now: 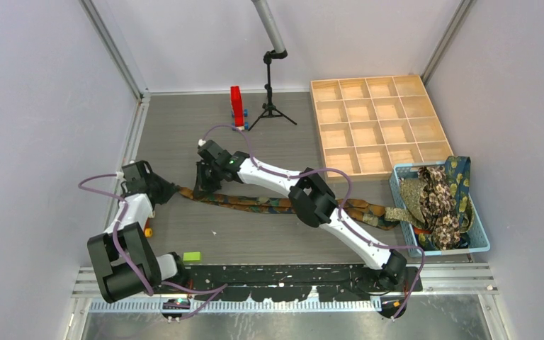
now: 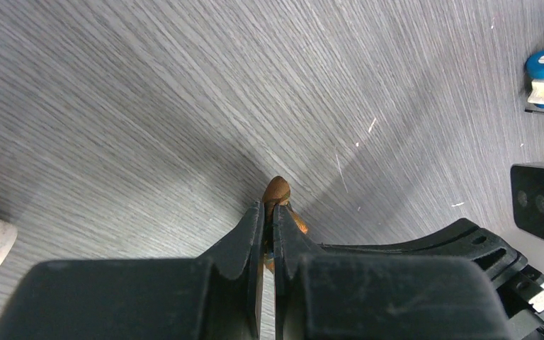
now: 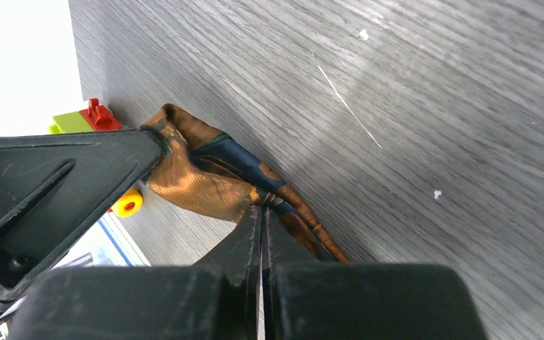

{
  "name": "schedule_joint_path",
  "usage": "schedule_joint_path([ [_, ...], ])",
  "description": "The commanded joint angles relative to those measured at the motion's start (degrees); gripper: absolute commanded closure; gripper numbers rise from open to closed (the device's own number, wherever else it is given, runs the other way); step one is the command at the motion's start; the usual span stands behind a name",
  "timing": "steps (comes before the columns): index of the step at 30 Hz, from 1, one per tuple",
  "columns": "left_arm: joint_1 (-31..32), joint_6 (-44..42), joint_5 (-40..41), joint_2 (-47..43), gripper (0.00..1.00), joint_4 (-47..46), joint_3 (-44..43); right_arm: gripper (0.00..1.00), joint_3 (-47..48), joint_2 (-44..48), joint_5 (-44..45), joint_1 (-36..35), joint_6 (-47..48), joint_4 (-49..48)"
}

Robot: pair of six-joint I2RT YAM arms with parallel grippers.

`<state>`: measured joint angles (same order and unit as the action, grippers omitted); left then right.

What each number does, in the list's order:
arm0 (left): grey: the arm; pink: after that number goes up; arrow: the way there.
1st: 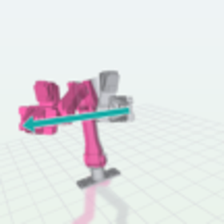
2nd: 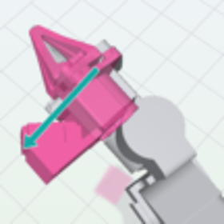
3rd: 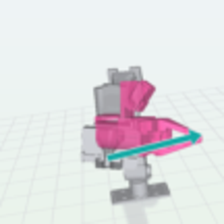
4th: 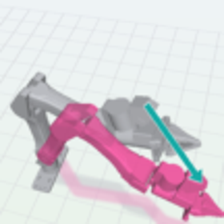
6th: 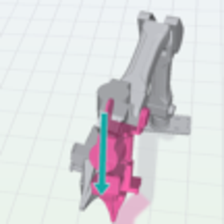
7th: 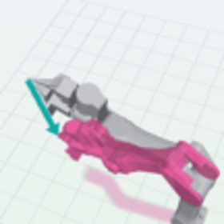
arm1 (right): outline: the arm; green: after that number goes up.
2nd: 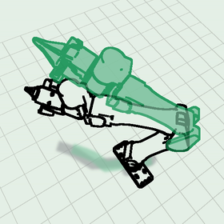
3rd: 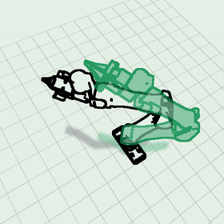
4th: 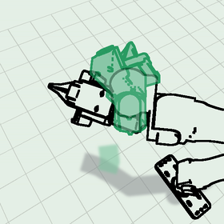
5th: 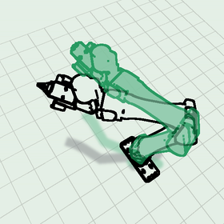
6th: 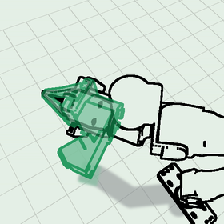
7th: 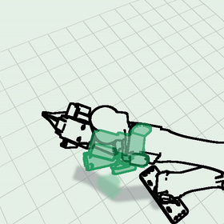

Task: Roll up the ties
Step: Flatten out the tie at the center of the board.

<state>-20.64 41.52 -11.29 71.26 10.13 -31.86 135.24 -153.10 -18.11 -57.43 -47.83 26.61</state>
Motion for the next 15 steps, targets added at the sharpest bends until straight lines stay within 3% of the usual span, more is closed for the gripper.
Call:
schedule_joint_path([
  [1,-0.3,-1.2,0.4,-2.2,0.98,2.5,-2.5,1.00,2.4,-0.9,-0.5,-0.5,0.1,-0.6],
  [15,-0.3,-4.5,3.6,-7.4,1.00,8.7,-3.4,1.00,2.4,-2.4,-1.2,-0.4,1.5,-1.8],
])
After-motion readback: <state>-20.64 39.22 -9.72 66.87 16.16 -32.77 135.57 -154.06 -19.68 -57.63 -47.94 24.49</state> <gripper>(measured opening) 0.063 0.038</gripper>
